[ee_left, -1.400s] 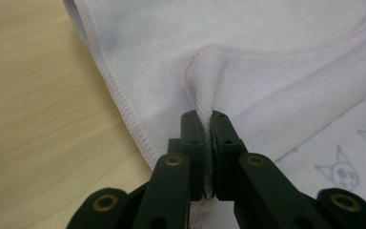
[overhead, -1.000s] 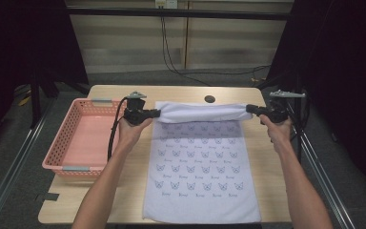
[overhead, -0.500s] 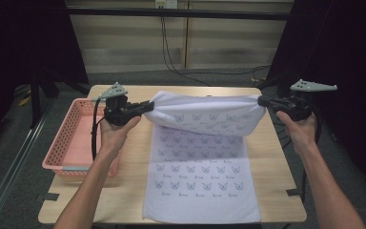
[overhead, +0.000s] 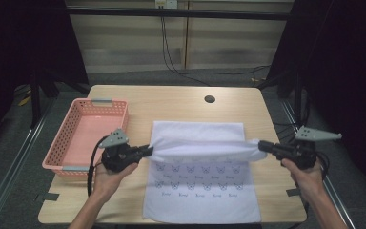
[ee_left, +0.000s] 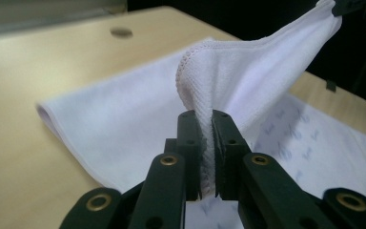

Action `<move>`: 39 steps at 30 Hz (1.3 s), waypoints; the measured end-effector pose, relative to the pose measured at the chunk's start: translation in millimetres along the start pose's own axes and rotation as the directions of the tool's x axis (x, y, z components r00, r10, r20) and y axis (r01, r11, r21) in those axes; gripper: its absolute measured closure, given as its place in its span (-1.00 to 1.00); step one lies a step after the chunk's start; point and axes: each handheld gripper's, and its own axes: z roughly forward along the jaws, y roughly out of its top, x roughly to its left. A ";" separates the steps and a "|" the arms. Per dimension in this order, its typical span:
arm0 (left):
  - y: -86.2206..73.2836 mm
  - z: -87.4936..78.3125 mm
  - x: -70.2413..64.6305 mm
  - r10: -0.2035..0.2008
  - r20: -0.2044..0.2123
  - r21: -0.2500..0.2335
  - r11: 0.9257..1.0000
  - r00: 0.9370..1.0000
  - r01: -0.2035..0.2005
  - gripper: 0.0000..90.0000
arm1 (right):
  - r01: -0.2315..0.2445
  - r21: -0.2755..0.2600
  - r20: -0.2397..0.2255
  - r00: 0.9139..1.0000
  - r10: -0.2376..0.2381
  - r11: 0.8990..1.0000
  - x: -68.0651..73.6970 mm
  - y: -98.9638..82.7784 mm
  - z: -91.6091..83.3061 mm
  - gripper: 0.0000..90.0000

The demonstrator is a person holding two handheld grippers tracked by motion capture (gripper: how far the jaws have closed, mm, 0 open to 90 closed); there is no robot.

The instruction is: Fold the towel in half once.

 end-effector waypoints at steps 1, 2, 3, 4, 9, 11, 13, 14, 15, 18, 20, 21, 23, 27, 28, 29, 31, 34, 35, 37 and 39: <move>-9.7 2.9 -0.6 -0.006 0.012 0.010 1.000 1.000 0.006 0.85 | -0.004 0.027 0.002 1.000 0.004 1.000 2.5 -11.1 2.0 0.92; -21.4 6.6 -1.7 -0.011 0.013 0.037 0.999 1.000 0.011 0.84 | -0.008 0.049 -0.006 1.000 0.008 0.999 4.6 -22.4 3.9 0.92; -27.4 8.8 -1.9 -0.021 0.014 0.060 0.998 1.000 0.020 0.84 | -0.017 0.071 -0.019 1.000 0.019 0.997 6.7 -35.6 6.1 0.92; -35.1 12.0 -2.2 -0.033 0.022 0.097 0.995 0.999 0.031 0.83 | -0.025 0.090 -0.020 0.999 0.026 0.996 8.3 -42.8 7.5 0.92; -48.7 10.8 -10.5 -0.033 0.047 0.144 0.989 0.998 0.026 0.78 | -0.046 0.169 -0.034 0.998 0.053 0.985 15.4 -76.8 9.2 0.91; -52.3 10.6 -15.2 -0.026 0.057 0.164 0.986 0.998 0.016 0.79 | -0.044 0.193 -0.042 0.998 0.053 0.980 18.5 -82.5 7.4 0.90; -56.1 11.4 -19.7 -0.006 0.065 0.195 0.981 0.998 -0.007 0.77 | -0.044 0.225 -0.040 0.998 0.055 0.973 22.2 -91.0 6.3 0.87; -58.0 12.0 -21.2 -0.013 0.068 0.211 0.977 0.998 -0.002 0.77 | -0.045 0.238 -0.051 0.997 0.059 0.970 24.5 -94.1 5.7 0.85; -59.8 12.5 -21.6 -0.021 0.084 0.223 0.975 0.996 0.001 0.77 | -0.034 0.254 -0.048 0.998 0.048 0.966 27.2 -96.0 5.0 0.83; -66.6 12.9 -24.4 -0.003 0.091 0.266 0.964 0.996 -0.022 0.70 | -0.008 0.285 -0.053 0.998 0.025 0.959 32.9 -100.3 4.8 0.73; -69.5 10.3 -24.7 -0.004 0.109 0.284 0.959 0.994 -0.027 0.68 | 0.000 0.311 -0.061 0.998 0.020 0.950 34.7 -103.0 6.1 0.69; -70.3 9.1 -24.8 -0.002 0.114 0.283 0.959 0.993 -0.031 0.65 | 0.007 0.317 -0.070 0.997 0.016 0.948 35.6 -104.0 6.4 0.66; -71.4 6.6 -25.2 -0.006 0.148 0.287 0.957 0.989 -0.037 0.60 | 0.011 0.342 -0.093 0.995 0.022 0.940 38.1 -106.0 6.7 0.60; -70.2 1.6 -30.2 0.019 0.179 0.290 0.955 0.984 -0.071 0.48 | 0.046 0.361 -0.124 0.992 0.000 0.931 44.2 -106.5 4.7 0.50; -69.3 -1.3 -30.2 0.023 0.190 0.290 0.954 0.982 -0.079 0.48 | 0.051 0.357 -0.135 0.991 -0.003 0.933 45.6 -105.7 3.1 0.48; -68.7 -4.7 -30.0 0.023 0.188 0.286 0.955 0.982 -0.077 0.46 | 0.056 0.352 -0.146 0.989 -0.005 0.934 47.2 -105.4 0.8 0.48; -68.0 -17.1 -27.6 0.012 0.175 0.236 0.970 0.985 -0.054 0.39 | 0.059 0.337 -0.137 0.991 -0.013 0.940 50.4 -105.7 -5.9 0.46; -66.7 -26.1 -19.7 -0.019 0.145 0.173 0.985 0.989 -0.007 0.38 | 0.034 0.262 -0.123 0.992 -0.001 0.964 50.1 -101.4 -18.1 0.43; -64.9 -25.0 -17.1 -0.021 0.127 0.164 0.987 0.992 0.000 0.39 | 0.034 0.241 -0.127 0.992 -0.004 0.970 48.7 -100.0 -20.4 0.43; -58.8 -17.7 -11.9 -0.022 0.122 0.153 0.988 0.992 0.003 0.38 | 0.021 0.218 -0.106 0.994 0.003 0.976 44.1 -97.0 -21.1 0.43; -49.5 -6.9 -6.9 -0.017 0.099 0.147 0.989 0.995 0.002 0.38 | 0.008 0.202 -0.090 0.996 0.010 0.979 38.4 -92.8 -17.2 0.43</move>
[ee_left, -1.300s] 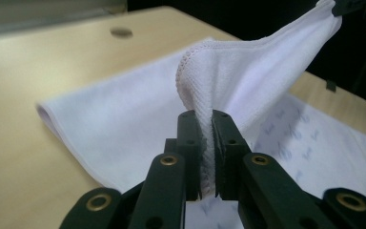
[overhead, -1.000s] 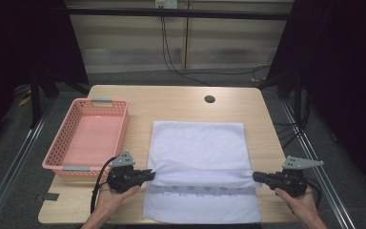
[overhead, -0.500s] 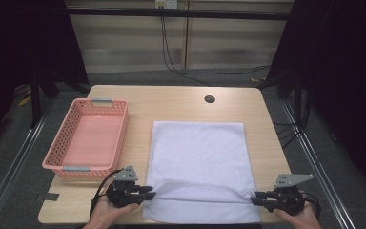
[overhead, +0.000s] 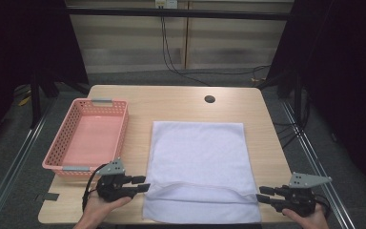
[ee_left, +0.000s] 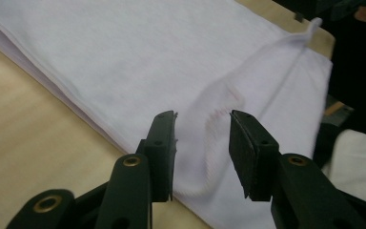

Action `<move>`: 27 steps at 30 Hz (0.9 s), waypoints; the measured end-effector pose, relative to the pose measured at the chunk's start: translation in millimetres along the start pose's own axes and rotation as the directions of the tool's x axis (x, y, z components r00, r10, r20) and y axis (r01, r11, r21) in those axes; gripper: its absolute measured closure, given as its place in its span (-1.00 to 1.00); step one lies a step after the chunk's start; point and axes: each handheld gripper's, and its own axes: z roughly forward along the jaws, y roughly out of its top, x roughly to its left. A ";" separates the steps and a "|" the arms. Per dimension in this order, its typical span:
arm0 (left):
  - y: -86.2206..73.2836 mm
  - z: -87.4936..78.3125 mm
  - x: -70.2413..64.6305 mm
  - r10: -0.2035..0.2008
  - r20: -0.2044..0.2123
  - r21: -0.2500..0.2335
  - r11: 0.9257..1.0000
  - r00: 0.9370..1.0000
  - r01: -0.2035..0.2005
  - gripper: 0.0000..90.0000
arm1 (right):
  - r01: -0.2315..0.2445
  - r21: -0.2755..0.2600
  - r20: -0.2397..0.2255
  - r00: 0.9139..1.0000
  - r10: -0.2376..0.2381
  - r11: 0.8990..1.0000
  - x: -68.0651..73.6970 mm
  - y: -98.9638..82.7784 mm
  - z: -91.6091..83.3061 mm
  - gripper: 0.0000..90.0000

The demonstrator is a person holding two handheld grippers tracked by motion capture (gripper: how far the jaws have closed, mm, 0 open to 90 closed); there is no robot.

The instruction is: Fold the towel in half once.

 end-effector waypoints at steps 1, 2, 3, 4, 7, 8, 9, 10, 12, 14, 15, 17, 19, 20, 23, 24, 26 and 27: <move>4.2 3.6 2.7 -0.002 -0.002 -0.007 1.000 1.000 0.002 0.39 | -0.009 -0.008 0.004 1.000 0.009 1.000 -3.9 3.2 2.5 0.44; 10.7 10.6 8.3 -0.010 0.004 -0.020 1.000 1.000 0.010 0.40 | -0.010 -0.014 0.007 1.000 0.010 1.000 -6.8 6.0 5.1 0.45; 14.5 14.9 12.3 -0.013 0.005 -0.022 1.000 1.000 0.013 0.40 | -0.012 -0.010 0.025 1.000 0.013 1.000 -12.3 11.5 10.8 0.47; 20.2 23.2 18.1 -0.016 -0.020 -0.010 1.000 1.000 0.016 0.40 | -0.016 -0.010 0.030 0.999 0.016 1.000 -16.1 15.2 15.1 0.49; 27.3 44.0 30.3 -0.019 -0.042 0.042 0.999 0.999 0.021 0.37 | -0.011 0.018 0.045 0.999 0.010 1.000 -31.0 31.3 38.2 0.46; 27.5 52.6 35.5 -0.019 -0.069 0.059 0.998 0.997 0.023 0.36 | -0.002 0.030 0.044 0.999 0.001 1.000 -34.4 34.4 44.8 0.45; 26.9 58.8 39.9 -0.029 -0.070 0.077 0.996 0.997 0.034 0.36 | -0.002 0.053 0.049 0.999 0.000 0.999 -38.0 38.5 55.8 0.44; 25.9 62.6 42.5 -0.021 -0.073 0.096 0.995 0.997 0.028 0.38 | 0.005 0.073 0.050 0.999 -0.008 0.997 -40.7 40.6 65.2 0.42; 21.5 68.7 44.7 0.000 -0.093 0.143 0.990 0.996 0.014 0.43 | 0.022 0.113 0.069 0.997 -0.029 0.993 -43.3 42.2 82.0 0.38; 15.1 69.0 41.6 0.008 -0.090 0.151 0.988 0.996 0.005 0.46 | 0.027 0.154 0.067 0.997 -0.037 0.988 -43.2 40.8 91.5 0.43; 14.3 67.9 39.9 0.006 -0.089 0.157 0.988 0.996 0.008 0.46 | 0.038 0.190 0.067 0.996 -0.052 0.981 -40.2 37.8 95.7 0.43; 10.5 64.5 33.7 0.021 -0.089 0.169 0.986 0.996 -0.005 0.57 | 0.039 0.192 0.071 0.996 -0.053 0.981 -35.4 34.7 93.5 0.47; 6.2 60.3 26.6 0.022 -0.084 0.185 0.983 0.996 -0.006 0.71 | 0.043 0.193 0.075 0.995 -0.059 0.980 -31.4 29.3 88.1 0.58; 4.1 58.9 23.1 0.033 -0.088 0.186 0.982 0.996 -0.016 0.76 | 0.045 0.189 0.071 0.996 -0.060 0.981 -30.2 26.5 85.5 0.67; -1.2 55.7 9.2 0.049 -0.072 0.204 0.978 0.996 -0.033 0.84 | 0.043 0.196 0.068 0.996 -0.058 0.980 -26.7 20.5 78.3 0.79; -2.7 55.1 4.8 0.055 -0.068 0.210 0.977 0.996 -0.039 0.86 | 0.041 0.203 0.071 0.996 -0.056 0.978 -23.8 18.2 75.2 0.80; -6.1 52.8 1.0 0.037 -0.036 0.212 0.977 0.999 -0.028 0.87 | 0.042 0.203 0.066 0.996 -0.057 0.978 -20.5 14.0 70.7 0.81; -7.8 51.1 -1.9 0.030 -0.024 0.219 0.976 0.999 -0.024 0.87 | 0.042 0.207 0.059 0.997 -0.056 0.978 -19.0 11.7 67.9 0.81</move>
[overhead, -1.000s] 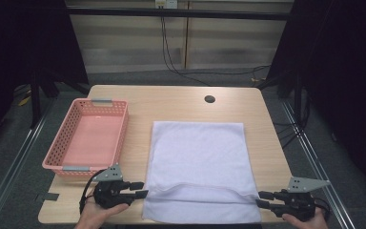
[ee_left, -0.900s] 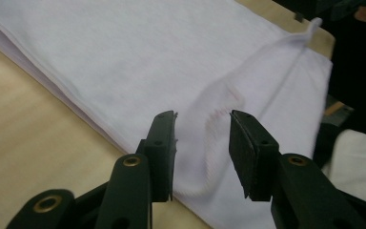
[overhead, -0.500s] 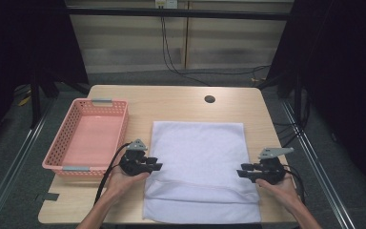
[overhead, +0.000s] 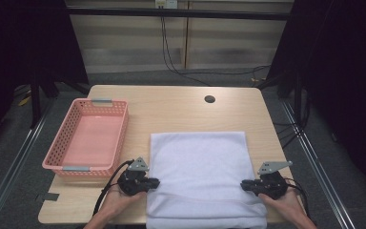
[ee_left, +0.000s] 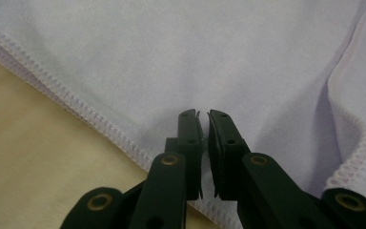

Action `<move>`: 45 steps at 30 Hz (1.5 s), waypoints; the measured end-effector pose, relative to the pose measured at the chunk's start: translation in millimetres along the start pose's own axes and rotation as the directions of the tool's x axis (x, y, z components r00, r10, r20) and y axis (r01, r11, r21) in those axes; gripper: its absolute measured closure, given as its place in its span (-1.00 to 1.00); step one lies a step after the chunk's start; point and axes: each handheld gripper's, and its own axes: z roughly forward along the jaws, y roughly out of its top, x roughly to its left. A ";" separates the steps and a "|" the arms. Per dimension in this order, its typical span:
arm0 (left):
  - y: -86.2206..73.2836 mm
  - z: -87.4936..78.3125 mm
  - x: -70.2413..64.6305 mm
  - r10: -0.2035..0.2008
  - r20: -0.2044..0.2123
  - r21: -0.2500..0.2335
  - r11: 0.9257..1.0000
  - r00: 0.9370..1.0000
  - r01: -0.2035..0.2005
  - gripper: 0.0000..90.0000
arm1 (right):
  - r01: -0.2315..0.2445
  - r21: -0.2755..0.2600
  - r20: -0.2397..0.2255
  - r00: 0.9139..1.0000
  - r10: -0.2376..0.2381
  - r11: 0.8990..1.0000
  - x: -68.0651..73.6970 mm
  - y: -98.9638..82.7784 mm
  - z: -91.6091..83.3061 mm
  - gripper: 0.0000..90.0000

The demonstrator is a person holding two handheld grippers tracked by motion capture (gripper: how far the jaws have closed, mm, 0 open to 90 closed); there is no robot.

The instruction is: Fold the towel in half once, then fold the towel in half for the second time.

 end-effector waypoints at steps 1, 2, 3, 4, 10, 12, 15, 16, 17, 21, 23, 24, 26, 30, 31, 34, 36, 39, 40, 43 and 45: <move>-1.9 -0.5 -3.7 0.013 -0.006 -0.002 1.000 1.000 -0.013 0.88 | 0.002 0.007 -0.009 1.000 -0.001 1.000 1.9 -2.6 -2.7 0.81; -4.6 -2.2 -8.8 0.029 -0.002 0.005 1.000 1.000 -0.029 0.88 | 0.002 0.004 -0.016 1.000 -0.002 1.000 4.0 -5.1 -4.2 0.81; -6.3 -3.6 -11.7 0.018 0.017 0.017 1.000 1.000 -0.018 0.87 | 0.001 0.008 -0.025 1.000 -0.001 1.000 7.2 -9.0 -7.5 0.81; -8.6 -4.5 -15.4 0.019 0.028 0.018 1.000 0.999 -0.019 0.88 | 0.000 0.012 -0.038 0.999 0.000 1.000 9.5 -11.7 -9.7 0.81; -12.3 -8.1 -25.3 0.054 0.060 0.052 0.997 0.997 -0.057 0.86 | -0.001 0.061 -0.081 0.997 0.005 0.998 21.5 -20.1 -19.3 0.81; -11.8 -7.7 -23.3 0.036 0.074 0.049 0.998 0.997 -0.040 0.85 | 0.007 0.063 -0.087 0.996 -0.001 0.998 21.9 -20.5 -19.6 0.81; -10.8 -6.7 -20.7 0.035 0.080 0.043 0.998 0.996 -0.039 0.84 | -0.010 0.073 -0.097 0.995 0.017 0.997 21.3 -19.6 -19.9 0.77; -10.1 -6.3 -19.8 0.027 0.077 0.036 0.999 0.997 -0.029 0.82 | -0.005 0.071 -0.097 0.995 0.012 0.997 20.8 -19.2 -19.9 0.67; -8.5 -6.1 -16.8 0.024 0.071 0.022 0.999 0.997 -0.026 0.78 | -0.007 0.058 -0.090 0.996 0.012 0.998 20.4 -18.4 -20.0 0.56; 4.3 -8.3 -0.5 -0.032 -0.007 -0.053 0.998 0.999 0.031 0.65 | -0.035 -0.049 -0.002 0.999 0.035 0.998 7.2 -7.7 -24.7 0.44; 13.1 -7.8 9.0 -0.046 -0.015 -0.093 0.995 0.999 0.045 0.64 | -0.037 -0.095 0.039 0.998 0.041 0.995 -1.3 -1.0 -25.7 0.40; 17.5 -7.0 13.2 -0.044 -0.046 -0.106 0.994 0.998 0.039 0.61 | -0.043 -0.111 0.061 0.997 0.050 0.993 -6.6 3.0 -25.6 0.40; 26.8 -5.9 24.3 -0.057 -0.028 -0.120 0.991 0.998 0.053 0.54 | -0.031 -0.126 0.114 0.992 0.045 0.992 -18.9 12.5 -23.4 0.37; 38.0 -5.1 39.1 -0.075 -0.060 -0.152 0.986 0.995 0.065 0.49 | -0.052 -0.150 0.164 0.983 0.077 0.987 -44.3 29.6 -17.1 0.24; 40.2 -3.6 43.1 -0.083 -0.071 -0.156 0.985 0.994 0.071 0.48 | -0.074 -0.151 0.160 0.982 0.099 0.986 -51.2 34.0 -14.4 0.16; 47.8 1.0 53.4 -0.103 -0.102 -0.164 0.983 0.989 0.085 0.42 | -0.083 -0.130 0.176 0.979 0.106 0.988 -68.6 46.2 -3.5 0.04; 53.4 3.9 55.1 -0.096 -0.128 -0.175 0.982 0.987 0.073 0.38 | -0.089 -0.114 0.183 0.977 0.109 0.989 -79.6 52.8 3.9 -0.01; 61.2 8.6 56.6 -0.100 -0.128 -0.181 0.981 0.987 0.076 0.31 | -0.112 -0.125 0.182 0.974 0.134 0.986 -94.7 59.7 11.6 -0.06; 61.3 10.8 58.3 -0.101 -0.118 -0.197 0.977 0.988 0.076 0.31 | -0.111 -0.115 0.181 0.975 0.131 0.987 -99.5 61.7 14.0 -0.06; 60.7 17.5 67.3 -0.121 -0.144 -0.189 0.977 0.982 0.093 0.28 | -0.126 -0.113 0.171 0.975 0.144 0.986 -107.9 67.0 21.6 -0.06; 60.0 17.8 73.4 -0.148 -0.143 -0.200 0.973 0.979 0.118 0.26 | -0.128 -0.106 0.174 0.974 0.145 0.986 -109.7 69.4 28.8 -0.05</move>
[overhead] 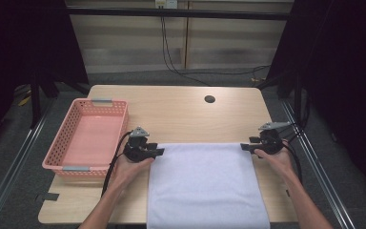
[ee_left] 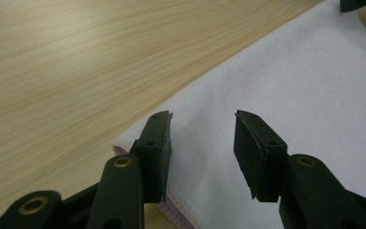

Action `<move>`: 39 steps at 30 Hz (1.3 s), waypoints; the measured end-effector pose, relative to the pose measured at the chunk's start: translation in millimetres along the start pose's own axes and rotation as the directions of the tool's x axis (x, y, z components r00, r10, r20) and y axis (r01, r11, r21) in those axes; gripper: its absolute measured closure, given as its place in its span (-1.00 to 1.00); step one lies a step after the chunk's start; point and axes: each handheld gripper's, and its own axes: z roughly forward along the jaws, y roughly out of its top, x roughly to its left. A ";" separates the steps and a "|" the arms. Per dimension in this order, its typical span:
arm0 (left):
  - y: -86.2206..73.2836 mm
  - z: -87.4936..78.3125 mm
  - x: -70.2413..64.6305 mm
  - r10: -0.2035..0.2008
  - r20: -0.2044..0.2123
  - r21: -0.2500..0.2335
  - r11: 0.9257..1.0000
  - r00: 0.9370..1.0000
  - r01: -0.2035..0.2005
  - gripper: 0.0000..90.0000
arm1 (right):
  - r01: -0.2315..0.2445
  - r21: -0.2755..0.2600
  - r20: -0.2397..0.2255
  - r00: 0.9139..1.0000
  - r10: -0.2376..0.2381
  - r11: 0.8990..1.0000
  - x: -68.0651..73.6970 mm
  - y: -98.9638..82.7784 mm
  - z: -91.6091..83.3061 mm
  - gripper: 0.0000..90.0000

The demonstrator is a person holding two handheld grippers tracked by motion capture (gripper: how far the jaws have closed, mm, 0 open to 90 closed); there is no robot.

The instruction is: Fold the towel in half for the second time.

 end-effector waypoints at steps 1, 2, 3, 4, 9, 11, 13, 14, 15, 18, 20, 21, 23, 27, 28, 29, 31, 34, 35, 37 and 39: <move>-0.2 0.0 0.8 -0.003 -0.005 0.000 1.000 1.000 0.003 0.25 | -0.001 0.000 -0.010 1.000 0.001 1.000 -0.1 -0.2 3.0 -0.04; -0.9 0.9 2.7 -0.012 -0.002 0.000 1.000 1.000 0.012 0.22 | 0.006 -0.001 -0.008 1.000 -0.006 1.000 0.2 -0.8 5.0 -0.04; -1.3 1.9 4.0 -0.003 -0.013 0.008 1.000 1.000 0.004 0.19 | 0.013 0.011 -0.019 1.000 -0.012 1.000 0.9 -1.4 7.5 -0.02; -1.9 3.6 4.7 -0.001 -0.021 0.012 1.000 1.000 0.001 0.16 | 0.023 0.020 -0.014 1.000 -0.023 1.000 1.6 -1.9 9.3 -0.01; -3.9 7.3 10.5 -0.016 -0.029 0.025 1.000 0.999 0.016 0.01 | 0.031 0.042 -0.003 1.000 -0.031 0.999 2.8 -5.4 14.9 0.04; -4.2 6.4 13.0 -0.019 -0.042 0.012 1.000 0.999 0.019 -0.05 | 0.040 0.034 -0.006 0.999 -0.040 0.999 1.7 -6.0 14.5 0.17; -5.5 8.8 15.1 -0.025 -0.053 0.013 1.000 0.998 0.026 -0.07 | 0.040 0.038 -0.015 0.999 -0.040 0.998 2.9 -7.2 12.8 0.32; -6.5 11.4 15.6 -0.015 -0.058 0.024 1.000 0.998 0.016 -0.09 | 0.046 0.032 -0.031 0.998 -0.045 0.998 2.1 -7.7 12.7 0.42; -7.6 14.1 16.3 -0.008 -0.058 0.042 0.999 0.998 0.010 -0.11 | 0.047 0.033 -0.040 0.998 -0.046 0.998 2.0 -8.2 12.2 0.45; -8.6 15.1 17.7 -0.011 -0.048 0.040 0.999 0.999 0.013 -0.14 | 0.035 0.036 -0.040 0.999 -0.034 0.999 0.6 -8.7 10.9 0.54; -8.8 15.2 18.2 -0.012 -0.044 0.036 0.999 0.999 0.014 -0.15 | 0.024 0.027 -0.042 0.999 -0.023 0.999 0.4 -10.5 10.2 0.61; -8.9 15.3 18.3 -0.011 -0.043 0.035 0.999 0.999 0.012 -0.16 | 0.021 0.032 -0.047 0.999 -0.019 0.999 0.0 -11.1 9.1 0.65; -8.9 15.8 18.0 0.002 -0.036 0.038 0.999 0.999 -0.001 -0.18 | 0.016 0.035 -0.052 0.999 -0.015 0.999 -0.5 -12.0 7.8 0.71; -9.1 17.9 16.1 0.009 -0.014 0.030 1.000 1.000 -0.009 -0.12 | 0.010 0.038 -0.055 0.998 -0.008 0.999 -1.6 -13.8 5.2 0.78; -8.9 18.7 15.7 0.011 -0.016 0.027 1.000 1.000 -0.010 -0.11 | 0.007 0.038 -0.056 0.998 -0.005 0.999 -1.5 -14.3 4.5 0.79; -8.1 19.6 15.7 0.034 -0.025 0.029 0.999 0.999 -0.033 -0.06 | 0.005 0.039 -0.055 0.998 -0.003 0.999 -1.4 -14.7 4.0 0.79; -6.2 22.0 16.8 0.030 0.001 0.033 0.999 1.000 -0.030 0.11 | 0.003 0.039 -0.053 0.999 -0.001 0.999 -2.1 -15.9 2.6 0.79; -3.4 27.3 17.0 0.025 0.041 0.032 0.999 0.999 -0.026 0.41 | 0.003 0.035 -0.055 0.998 -0.001 0.999 -3.9 -17.2 1.2 0.79; -3.1 28.5 16.4 0.026 0.054 0.037 0.999 0.998 -0.028 0.53 | -0.002 0.038 -0.056 0.998 0.004 0.999 -4.3 -17.7 0.4 0.79; -1.1 29.3 15.2 0.021 0.063 0.055 0.998 0.998 -0.025 0.70 | -0.006 0.040 -0.059 0.998 0.009 0.999 -5.3 -18.2 -0.8 0.79; -0.7 29.6 16.7 0.001 0.073 0.056 0.998 0.997 -0.005 0.73 | -0.011 0.032 -0.067 0.998 0.013 0.999 -6.3 -18.4 -1.3 0.80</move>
